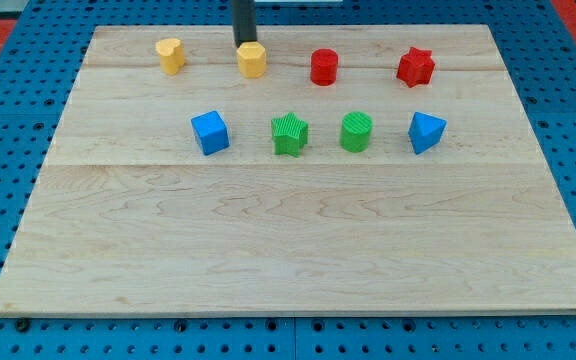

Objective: Slightly move the yellow heart diagonally left to the yellow heart

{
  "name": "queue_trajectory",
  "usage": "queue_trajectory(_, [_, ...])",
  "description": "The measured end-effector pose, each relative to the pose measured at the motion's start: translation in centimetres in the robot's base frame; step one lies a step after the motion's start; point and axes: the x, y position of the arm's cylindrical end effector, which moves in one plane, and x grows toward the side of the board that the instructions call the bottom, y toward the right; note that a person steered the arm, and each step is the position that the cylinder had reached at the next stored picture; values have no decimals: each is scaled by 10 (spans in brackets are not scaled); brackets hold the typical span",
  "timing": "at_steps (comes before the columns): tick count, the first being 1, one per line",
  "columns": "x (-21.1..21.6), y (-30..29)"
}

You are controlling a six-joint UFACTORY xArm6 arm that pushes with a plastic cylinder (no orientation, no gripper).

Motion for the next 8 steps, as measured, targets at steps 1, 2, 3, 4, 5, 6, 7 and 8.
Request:
queue_trajectory(1, [2,-4])
queue_trajectory(2, [21,-52])
queue_trajectory(3, [-7,-54])
queue_trajectory(4, [-27,-78])
queue_trajectory(5, [-27,-139])
queue_trajectory(6, [-23,-148])
queue_trajectory(7, [-8,-163])
queue_trajectory(8, [-13,-132])
